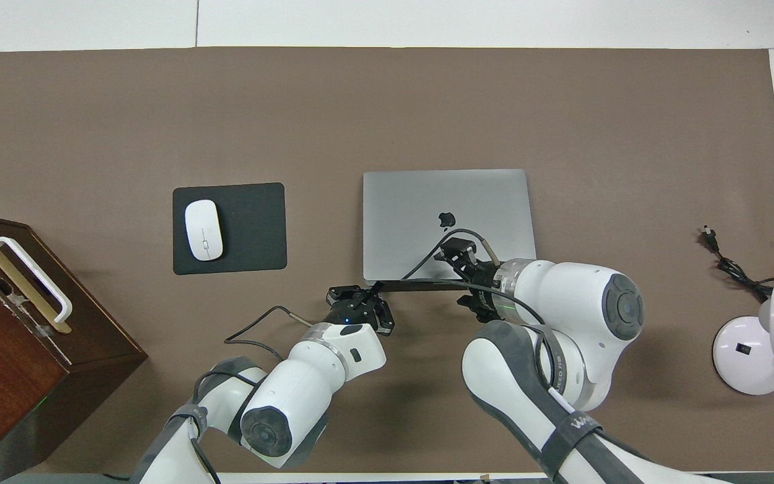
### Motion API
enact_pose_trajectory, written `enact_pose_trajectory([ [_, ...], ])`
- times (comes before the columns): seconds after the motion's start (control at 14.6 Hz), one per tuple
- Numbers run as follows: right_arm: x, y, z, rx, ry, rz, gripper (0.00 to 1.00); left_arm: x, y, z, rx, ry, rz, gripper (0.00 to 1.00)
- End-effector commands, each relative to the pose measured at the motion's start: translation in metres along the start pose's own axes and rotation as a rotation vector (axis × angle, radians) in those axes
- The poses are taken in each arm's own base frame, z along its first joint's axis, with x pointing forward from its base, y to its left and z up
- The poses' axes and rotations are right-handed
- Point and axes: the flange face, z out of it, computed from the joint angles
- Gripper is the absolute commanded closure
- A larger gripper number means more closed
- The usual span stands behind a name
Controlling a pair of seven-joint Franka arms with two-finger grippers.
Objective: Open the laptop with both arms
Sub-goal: 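Lift the laptop lid upward with the right gripper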
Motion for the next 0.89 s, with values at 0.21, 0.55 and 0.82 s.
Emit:
enact_pose_trajectory([
  [0.21,0.013,-0.006,0.002,0.036,0.024,-0.023,0.0,-0.001,0.001,0.02,0.013,0.003,0.004,1.0],
  [0.55,0.019,-0.011,0.0,0.047,0.031,-0.028,0.0,-0.002,0.001,0.02,0.014,0.002,0.004,1.0],
  [0.82,0.025,-0.025,-0.005,0.073,0.036,-0.024,0.0,-0.003,0.002,0.02,0.013,0.0,0.007,1.0],
])
